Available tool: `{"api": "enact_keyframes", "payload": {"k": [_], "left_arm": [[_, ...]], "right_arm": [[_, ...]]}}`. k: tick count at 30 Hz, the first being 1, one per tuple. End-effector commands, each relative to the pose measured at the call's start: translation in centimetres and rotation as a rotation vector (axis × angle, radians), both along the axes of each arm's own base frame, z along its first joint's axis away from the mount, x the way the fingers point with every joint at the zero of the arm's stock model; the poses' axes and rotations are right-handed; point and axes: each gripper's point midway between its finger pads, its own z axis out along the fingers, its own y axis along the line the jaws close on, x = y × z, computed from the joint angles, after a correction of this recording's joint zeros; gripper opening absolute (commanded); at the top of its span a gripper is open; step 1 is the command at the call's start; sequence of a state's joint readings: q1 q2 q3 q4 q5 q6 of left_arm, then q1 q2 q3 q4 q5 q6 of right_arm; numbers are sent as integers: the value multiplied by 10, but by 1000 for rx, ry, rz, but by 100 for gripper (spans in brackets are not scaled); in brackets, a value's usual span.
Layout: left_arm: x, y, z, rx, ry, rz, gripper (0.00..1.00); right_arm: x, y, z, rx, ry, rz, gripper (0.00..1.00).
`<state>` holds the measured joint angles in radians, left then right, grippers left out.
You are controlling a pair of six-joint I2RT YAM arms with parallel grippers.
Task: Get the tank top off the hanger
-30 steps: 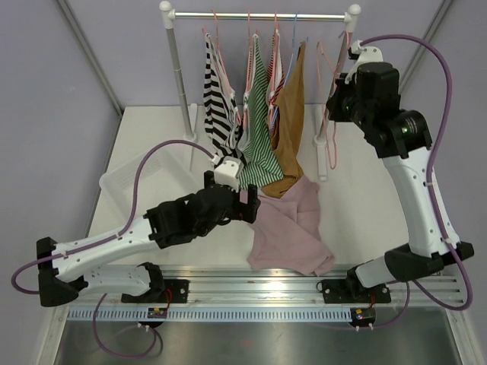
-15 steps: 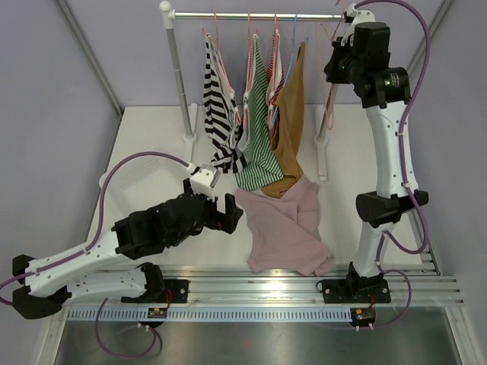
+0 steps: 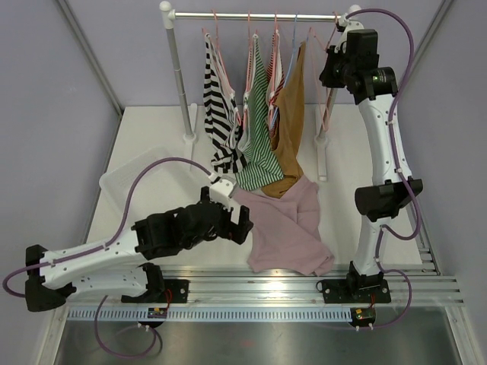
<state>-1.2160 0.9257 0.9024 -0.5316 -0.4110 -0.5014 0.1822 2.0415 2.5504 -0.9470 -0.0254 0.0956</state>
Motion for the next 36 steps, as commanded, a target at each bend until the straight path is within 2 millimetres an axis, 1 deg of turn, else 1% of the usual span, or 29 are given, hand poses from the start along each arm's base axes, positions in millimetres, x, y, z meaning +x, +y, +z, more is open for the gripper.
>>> {"api": "enact_keyframes", "payload": {"k": [1,4,5,6,7,8,9,10,11,12,13,14,15,16,17,18,19,20,21,22,23,26,27,28,30,31,33,34,36], "left_arm": [[-2,-32,10,-74,-26,-64,99],[-2,-55,3,-64,-29,-104,99],[-1,-61,1,-61,-30,-110,99],[-1,-68,-1,-58,-29,-122,99],[-1,-80,-12,-35,-26,-136,99],[0,-88,-11,-37,-31,-145,99],[1,-96,-16,-26,-31,-152,99],[2,-108,-29,4,-26,-164,99],[4,-118,-30,9,-27,-171,99],[4,-125,-34,17,-25,-179,99],[4,-136,-55,65,-13,-193,99],[5,-146,-52,59,-18,-200,99],[6,-153,-57,69,-18,-205,99],[7,-161,-63,80,-12,-206,99],[9,-168,-84,123,6,-208,99],[11,-178,-84,120,9,-211,99],[12,-183,-91,133,19,-207,99],[14,-188,-113,178,41,-204,99],[18,-196,-112,176,48,-184,99],[19,-198,-119,193,60,-177,99],[20,-200,-139,235,73,-166,99],[23,-208,-156,259,98,-143,99],[23,-207,-176,294,122,-133,99],[24,-211,-179,296,126,-128,99],[21,-211,-195,316,159,-122,99],[19,-211,-206,330,174,-126,92],[12,-212,-216,329,207,-151,55],[10,-212,-214,316,219,-140,5],[7,-208,-210,304,232,-131,0]], "right_arm": [[-24,2,29,20,-49,28,32],[-35,-1,38,24,-59,27,66],[-48,-3,48,26,-72,27,72],[-54,-4,51,26,-74,27,73],[-71,-9,70,31,-113,22,75],[-77,-11,62,25,-90,18,82],[-86,-13,64,24,-93,13,88],[-108,-18,82,30,-135,9,94],[-116,-19,69,24,-101,11,99],[-127,-21,69,26,-102,11,99],[-153,-25,85,35,-145,14,100],[-160,-26,68,34,-113,14,99],[-171,-27,68,45,-120,12,100],[-198,-30,82,64,-172,19,99],[-203,-29,64,69,-143,26,100],[-214,-28,63,85,-150,36,100],[-237,-25,71,108,-183,76,99],[-243,-21,58,115,-160,99,99],[-252,-18,57,129,-165,123,100],[-271,-12,64,154,-198,174,99],[-277,-8,58,166,-190,198,100],[-302,-4,58,197,-214,244,99],[-308,-2,58,206,-217,257,99],[-321,0,62,219,-241,285,99],[-331,2,62,233,-246,304,99],[-341,2,67,239,-272,320,99],[-349,2,71,245,-289,325,99],[-356,1,74,246,-309,332,100],[-363,-1,80,246,-328,329,100]]}}
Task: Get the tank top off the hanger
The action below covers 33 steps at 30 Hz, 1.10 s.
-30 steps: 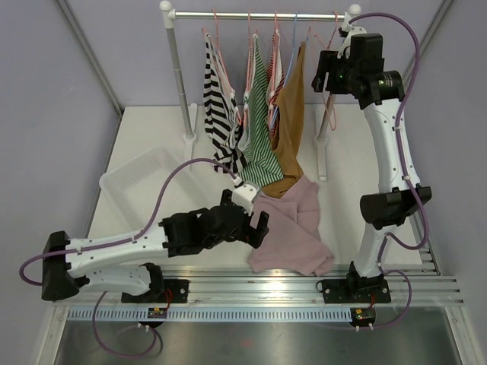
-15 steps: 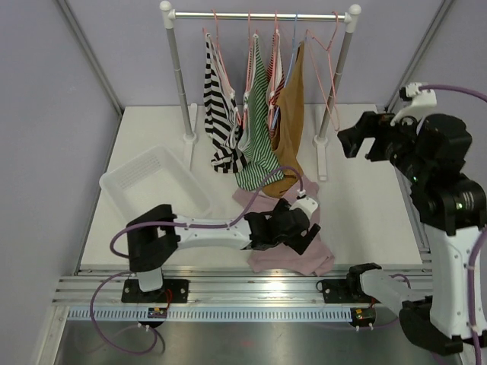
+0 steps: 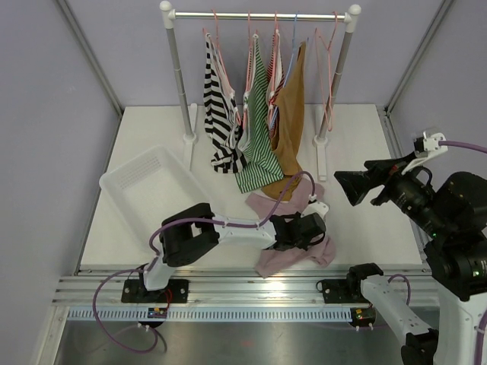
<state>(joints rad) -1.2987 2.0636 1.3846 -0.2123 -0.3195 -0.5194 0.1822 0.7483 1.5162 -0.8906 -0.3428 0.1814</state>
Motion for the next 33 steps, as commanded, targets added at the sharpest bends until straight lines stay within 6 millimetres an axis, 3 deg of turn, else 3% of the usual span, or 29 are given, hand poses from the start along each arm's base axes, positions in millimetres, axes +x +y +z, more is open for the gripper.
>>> {"api": "enact_keyframes", "payload": {"k": [1,4,5,7,8,13,18,20,24,26,27,32,33], "left_arm": [[-10,6,4,-17,50,17,0],[-8,21,34,-56,10,43,0],[-3,25,72,-124,-34,63,0],[0,42,98,-146,-80,80,0],[2,51,135,-210,-116,94,0],[26,117,213,-202,-293,259,0],[40,205,275,-180,-411,458,0],[45,231,296,-198,-432,521,0],[62,296,320,-222,-454,665,0],[65,319,328,-253,-450,709,0],[73,338,328,-240,-453,765,0],[88,382,312,-193,-401,895,0],[96,398,309,-188,-391,955,0]], "right_arm": [[-20,3,23,31,-83,40,99],[-27,1,29,34,-103,33,100],[-27,0,29,32,-109,30,100],[-28,-2,30,30,-118,15,100],[-27,-2,28,29,-115,13,99],[-19,-3,22,28,-104,1,100],[-15,-3,25,34,-117,-7,99],[-14,-3,29,36,-127,-6,100],[-11,-3,32,41,-146,-13,99],[-9,-3,33,48,-154,-13,99],[-9,-3,34,49,-158,-12,100],[-6,-1,34,56,-164,-7,100],[-5,0,34,59,-163,-4,100]]}}
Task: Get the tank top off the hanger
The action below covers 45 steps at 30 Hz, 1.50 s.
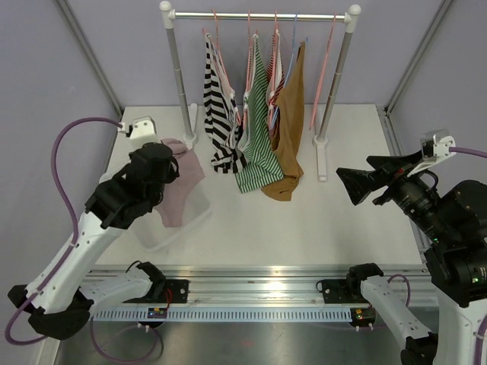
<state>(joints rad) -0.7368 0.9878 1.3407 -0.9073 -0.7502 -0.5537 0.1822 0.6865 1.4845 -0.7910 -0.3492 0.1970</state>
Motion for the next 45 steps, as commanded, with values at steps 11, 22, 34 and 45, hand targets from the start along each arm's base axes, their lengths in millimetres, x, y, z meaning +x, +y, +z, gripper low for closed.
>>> {"api": "enact_keyframes", "payload": {"k": [11,22,34,45], "left_arm": [[47,79,-81,-169,227,234,5],[42,97,-73,-185,198,315,99],[-15,44,-5,-260,-46,-97,99],[-51,75,11,-110,-200,-48,99]], "right_arm": [[8,11,5,44,-13,51,100],[49,56,27,203,46,264,99],[183,58,16,115,181,-90,83],[284,78,-4,-84,214,-354,70]]}}
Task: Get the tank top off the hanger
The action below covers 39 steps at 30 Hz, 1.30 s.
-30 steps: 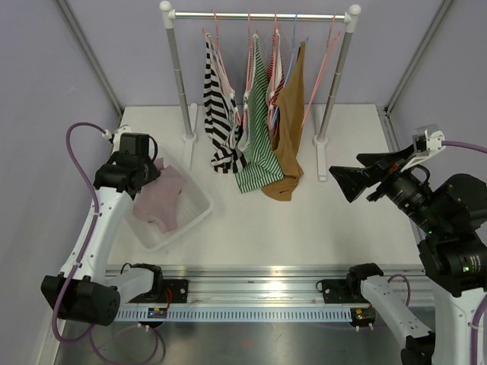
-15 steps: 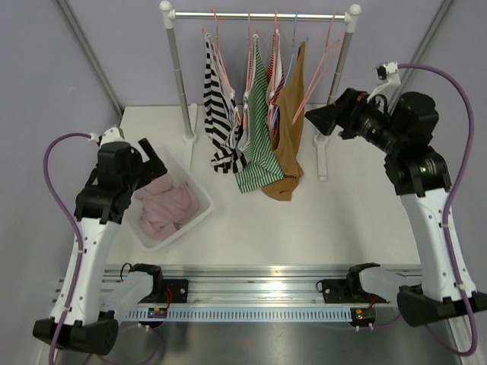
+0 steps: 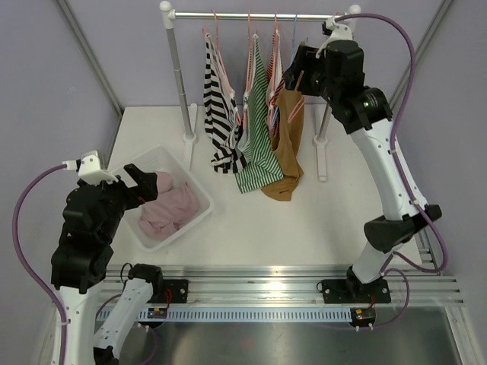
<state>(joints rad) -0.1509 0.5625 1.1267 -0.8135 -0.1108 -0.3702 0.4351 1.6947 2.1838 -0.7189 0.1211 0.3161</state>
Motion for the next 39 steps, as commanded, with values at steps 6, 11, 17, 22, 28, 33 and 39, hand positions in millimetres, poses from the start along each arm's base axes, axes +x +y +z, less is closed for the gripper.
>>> {"api": "enact_keyframes", "payload": {"k": [6,11,17,22,28,33,39], "left_arm": [[3,9,-11,60,-35,31,99],[6,9,-16,61,-32,29,99],[7,6,-19,59,-26,12,99],[9,0,-21,55,-15,-15,99],[12,-9,-26,46,11,-65,99],[14,-15,-26,34,16,-95,99],[16,-30,-27,0,31,-165,99]], "right_arm": [[54,-12,-13,-190,-8,-159,67],[69,-14,-30,-238,8,-195,47],[70,-19,-30,-272,3,-208,23],[68,-19,-23,-291,-20,-186,8],[60,-22,-7,-290,-49,-179,0],[46,-28,21,-256,-103,-176,0],[28,-35,46,-211,-142,-161,0]]}}
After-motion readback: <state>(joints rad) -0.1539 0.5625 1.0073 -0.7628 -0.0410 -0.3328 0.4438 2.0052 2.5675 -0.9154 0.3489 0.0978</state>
